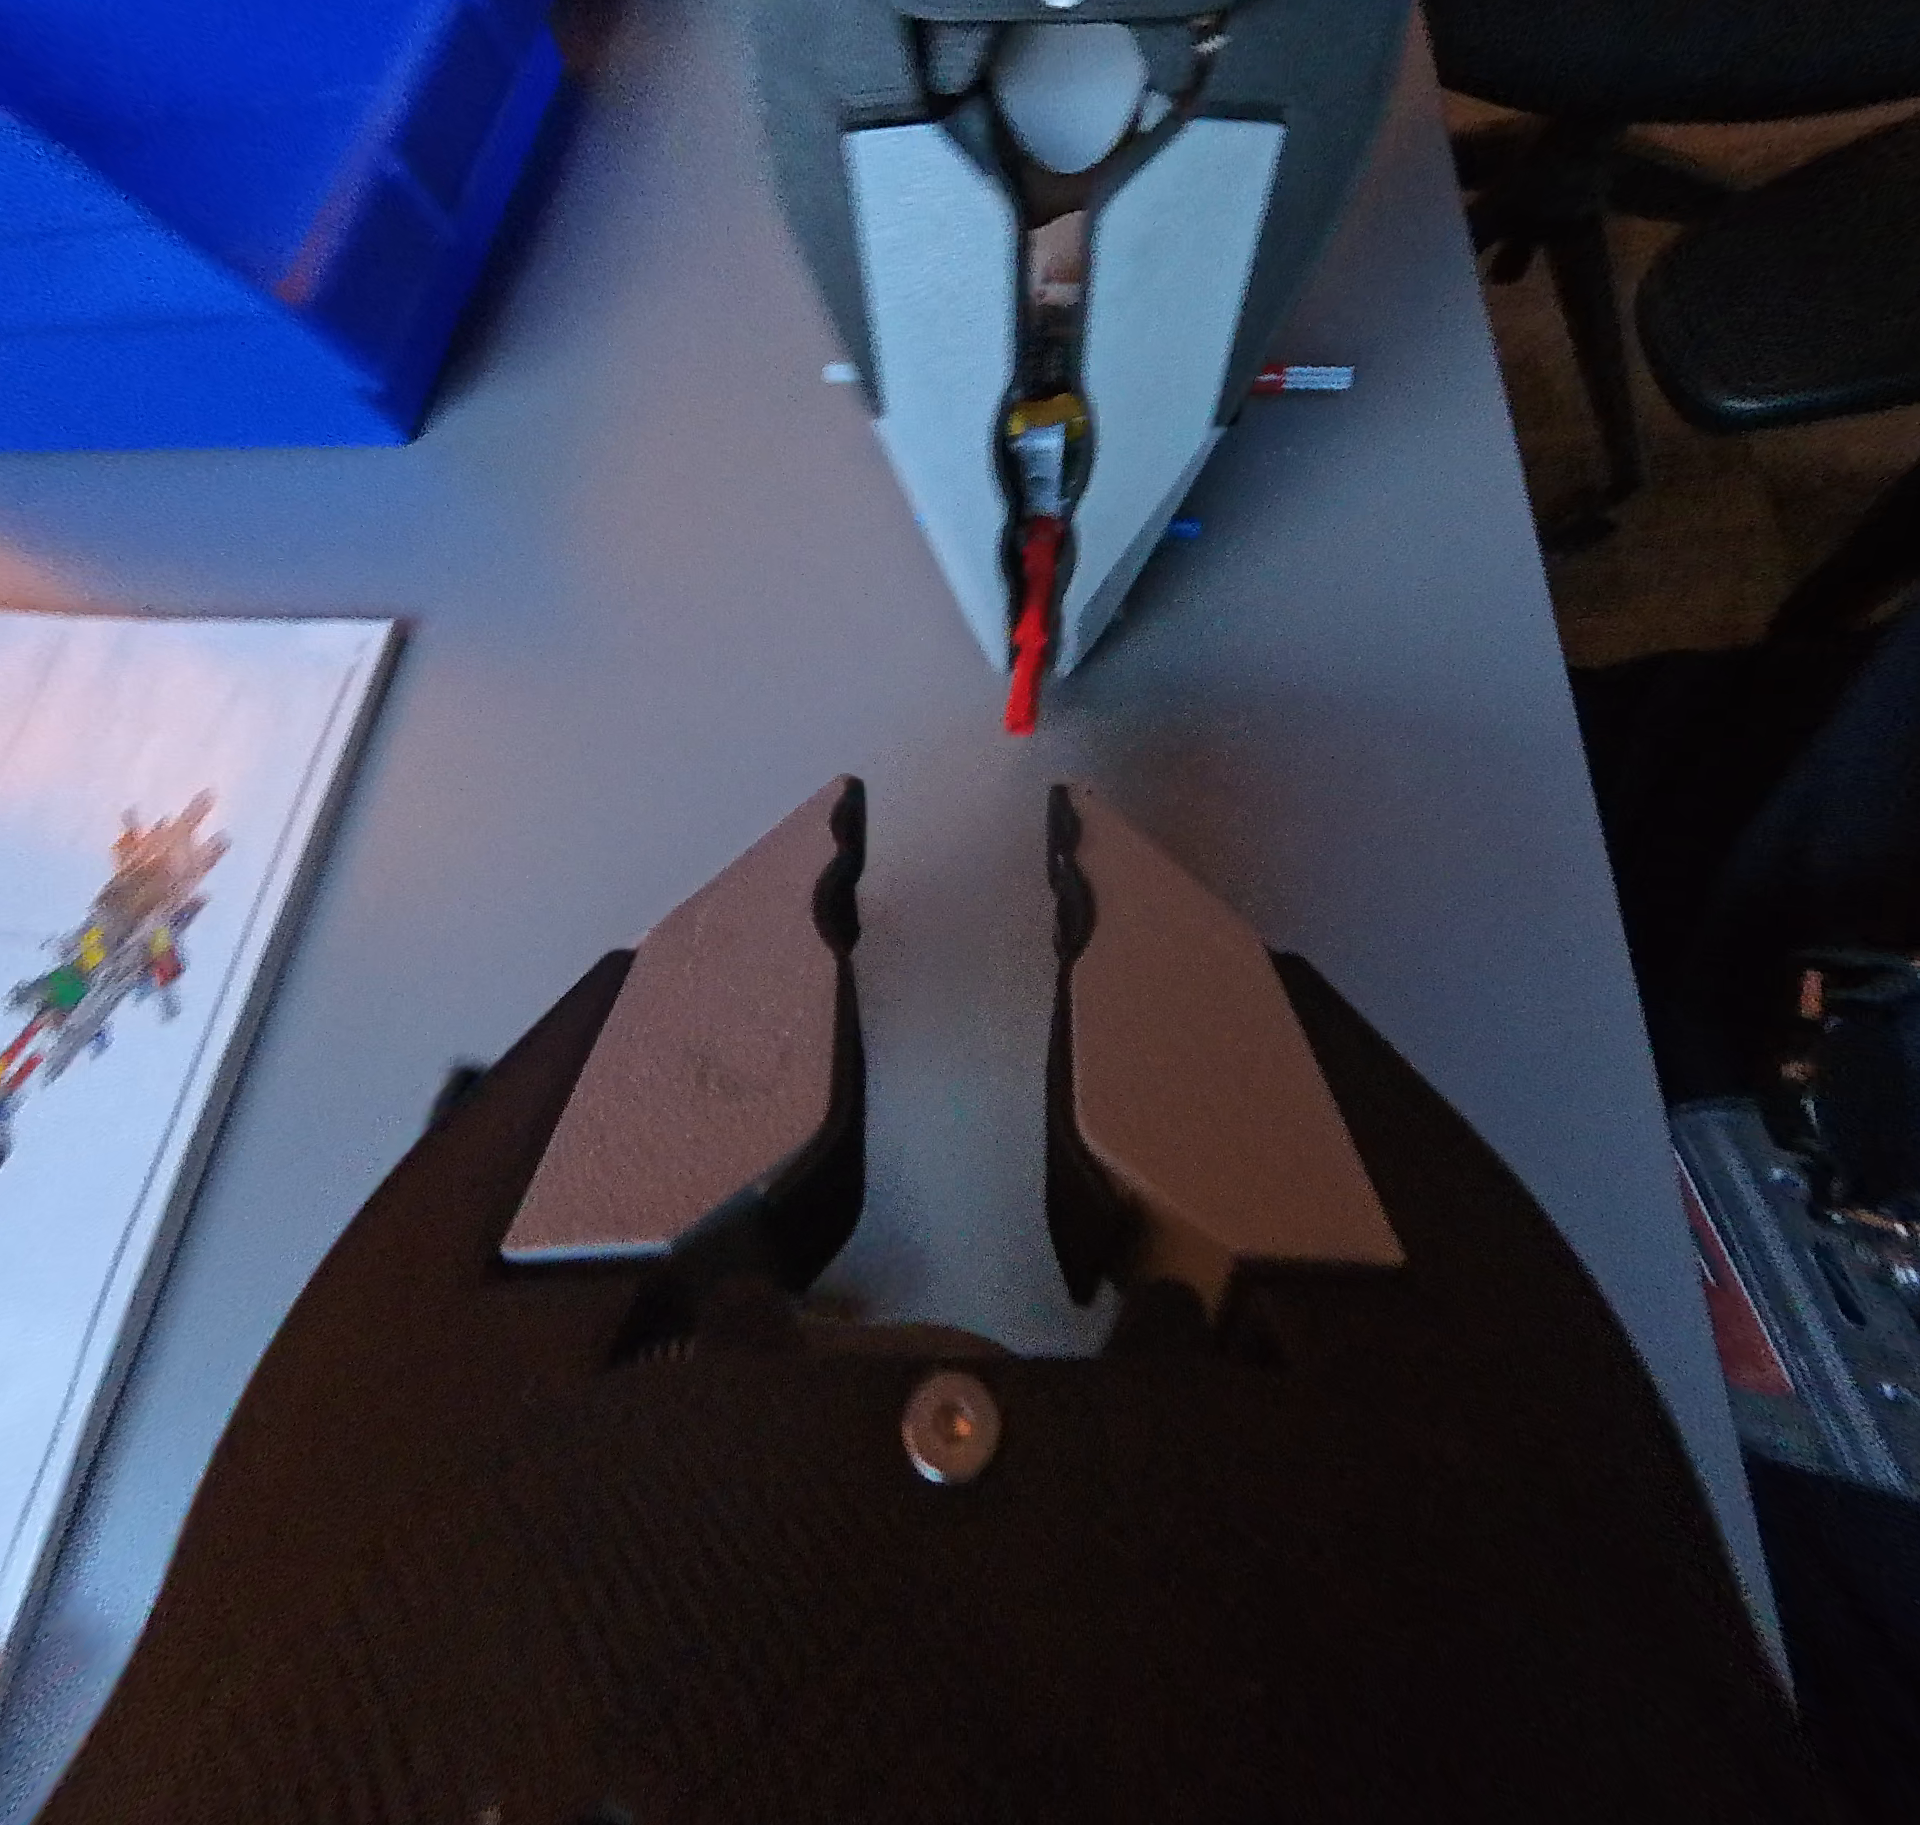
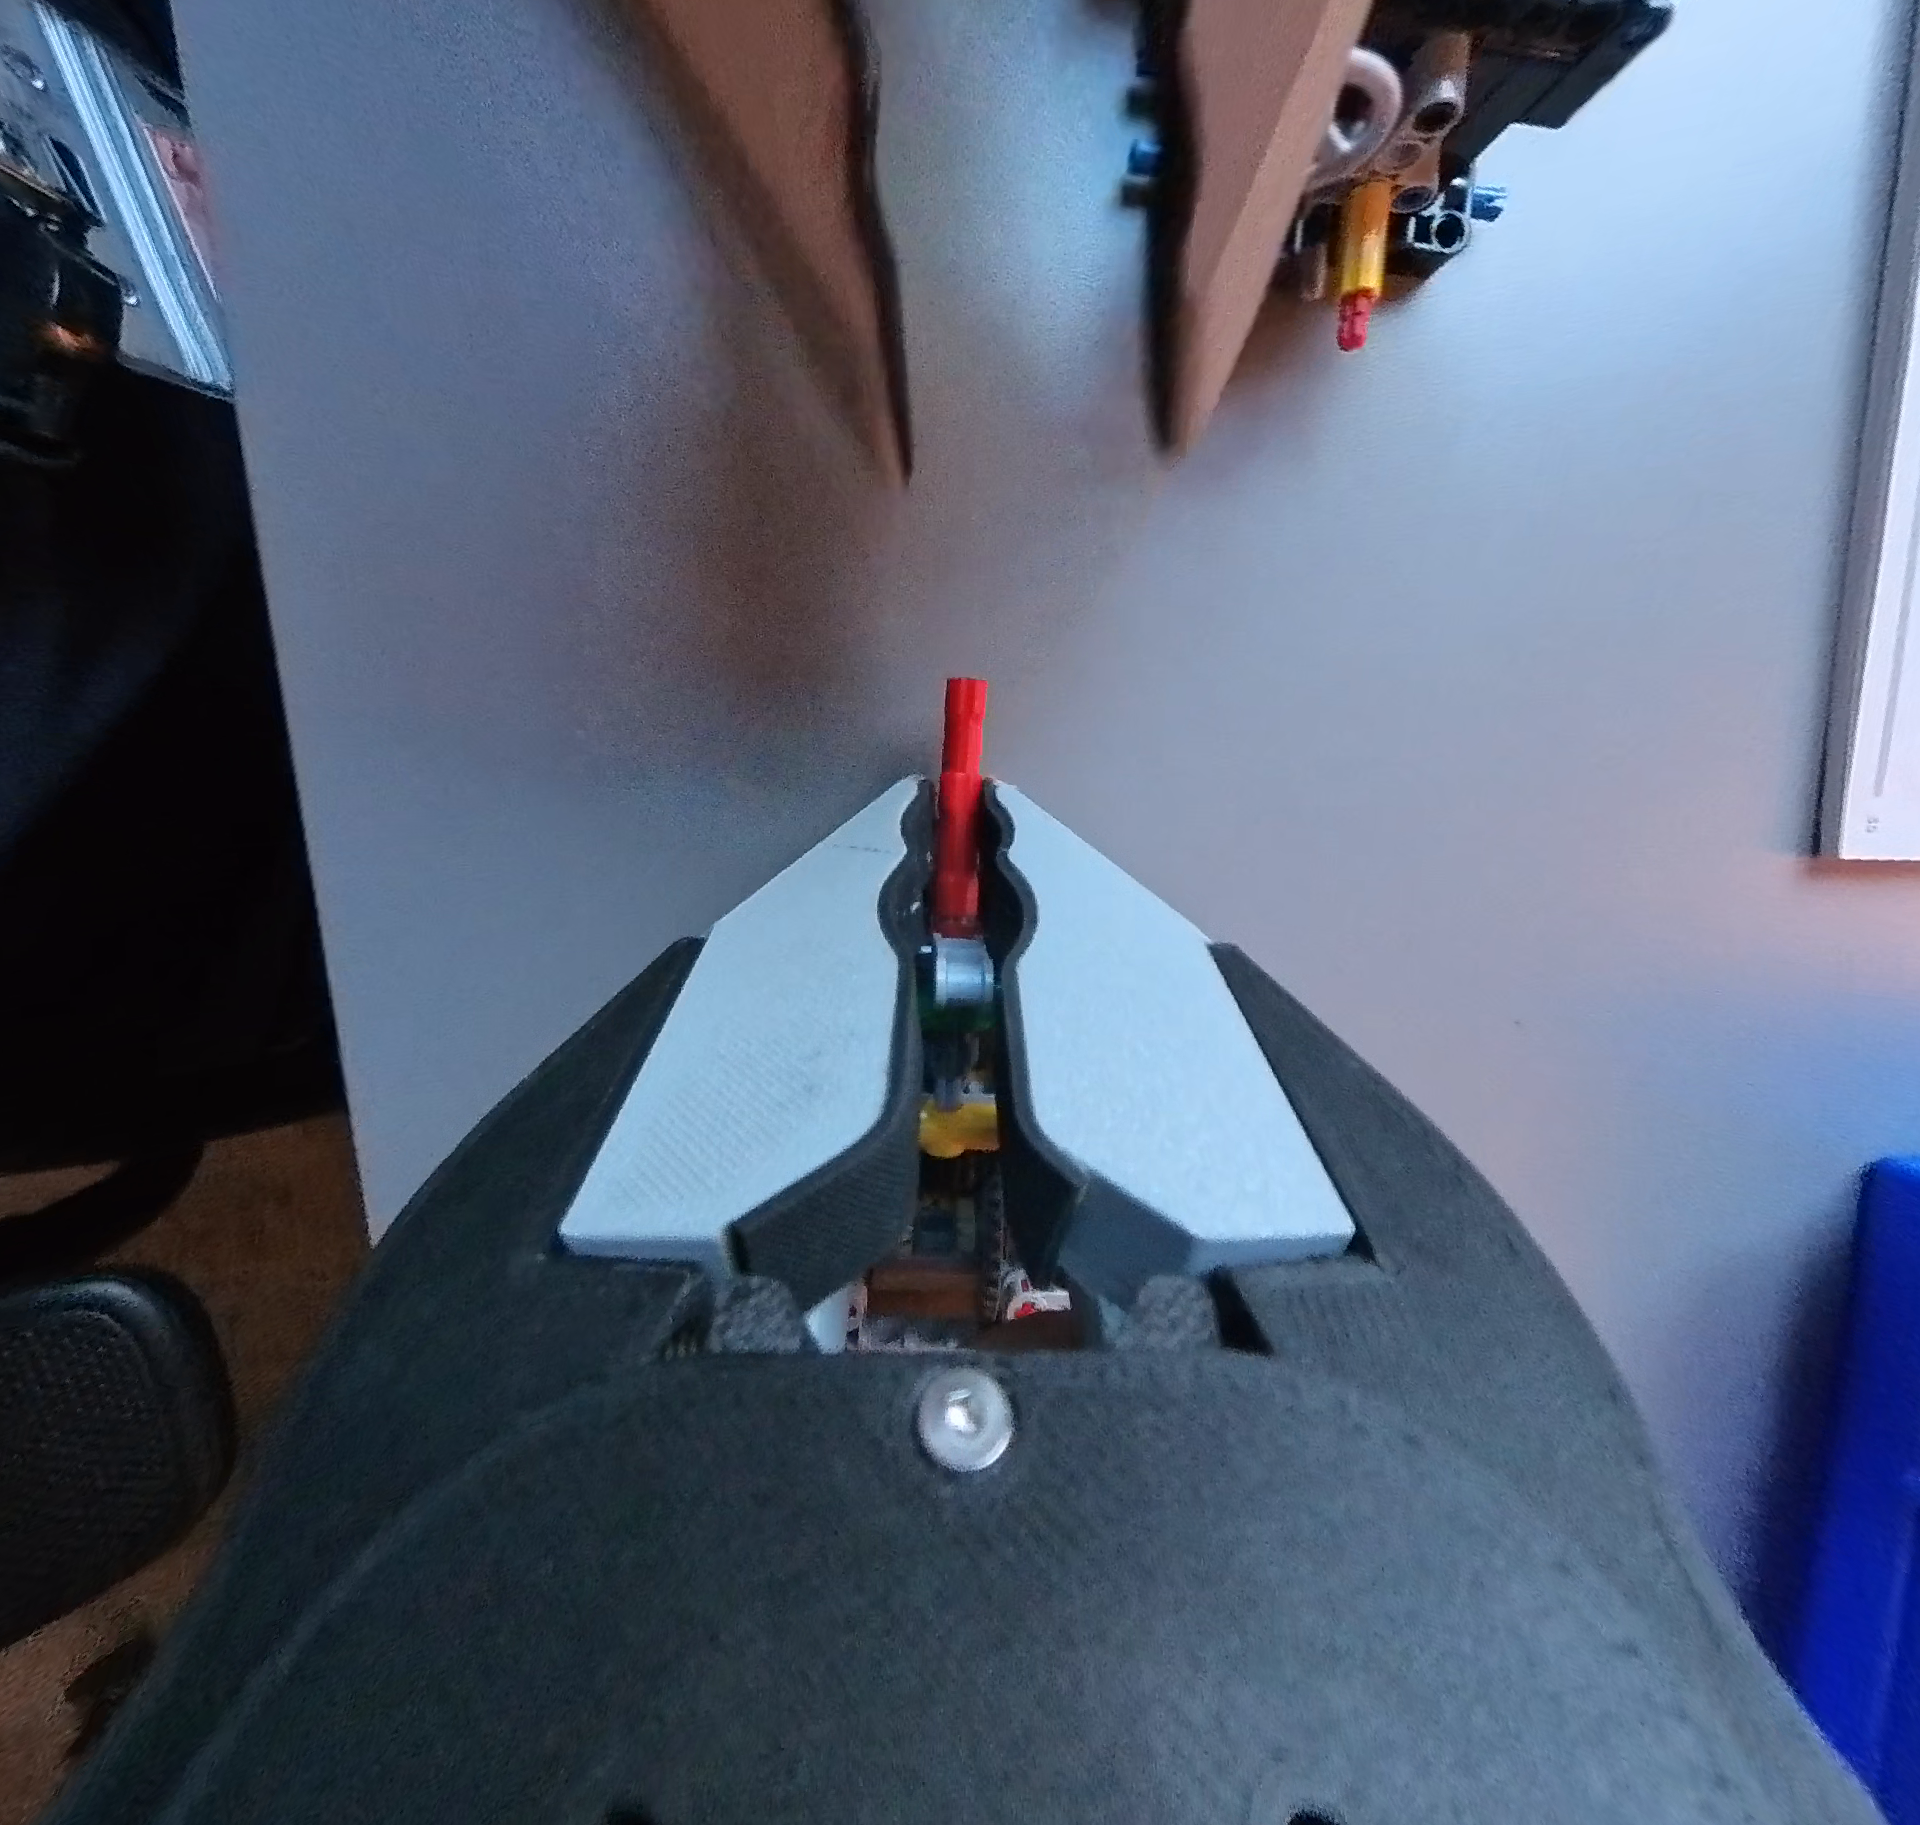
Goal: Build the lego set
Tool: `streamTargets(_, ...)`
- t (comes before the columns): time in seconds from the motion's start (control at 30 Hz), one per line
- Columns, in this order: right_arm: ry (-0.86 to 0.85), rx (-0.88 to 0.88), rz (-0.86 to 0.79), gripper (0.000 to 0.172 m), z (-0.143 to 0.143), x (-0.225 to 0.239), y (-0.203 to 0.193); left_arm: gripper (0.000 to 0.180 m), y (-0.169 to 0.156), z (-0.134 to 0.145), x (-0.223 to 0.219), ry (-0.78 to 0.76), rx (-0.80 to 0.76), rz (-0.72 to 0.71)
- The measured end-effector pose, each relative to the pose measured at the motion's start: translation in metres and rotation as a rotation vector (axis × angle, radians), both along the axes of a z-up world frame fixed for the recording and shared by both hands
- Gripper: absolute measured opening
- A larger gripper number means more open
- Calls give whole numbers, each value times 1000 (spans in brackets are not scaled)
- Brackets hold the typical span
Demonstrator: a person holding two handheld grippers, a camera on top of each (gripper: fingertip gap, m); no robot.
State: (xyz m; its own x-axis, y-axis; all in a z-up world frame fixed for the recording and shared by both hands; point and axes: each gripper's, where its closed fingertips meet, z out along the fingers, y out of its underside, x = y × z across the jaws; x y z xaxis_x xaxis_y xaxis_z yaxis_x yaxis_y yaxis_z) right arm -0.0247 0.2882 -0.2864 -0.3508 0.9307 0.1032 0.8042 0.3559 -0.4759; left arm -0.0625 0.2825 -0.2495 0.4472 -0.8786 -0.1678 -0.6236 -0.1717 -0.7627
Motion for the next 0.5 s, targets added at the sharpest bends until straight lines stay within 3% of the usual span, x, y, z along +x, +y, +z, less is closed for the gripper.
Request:
streamTargets(0.17, 23, 3, -2, 4, 2, -2, 5, 54, 13, 16, -66, 85, -13, 135)
streamTargets(0.27, 39, -6, -2, 4, 3, -6, 8, 60, 10, 12, -86, 123, -62, 127)
streamTargets(0.5, 55, -17, -6, 4, 4, -12, 14, 52, 11, -7, -89, 161, -158, 43)
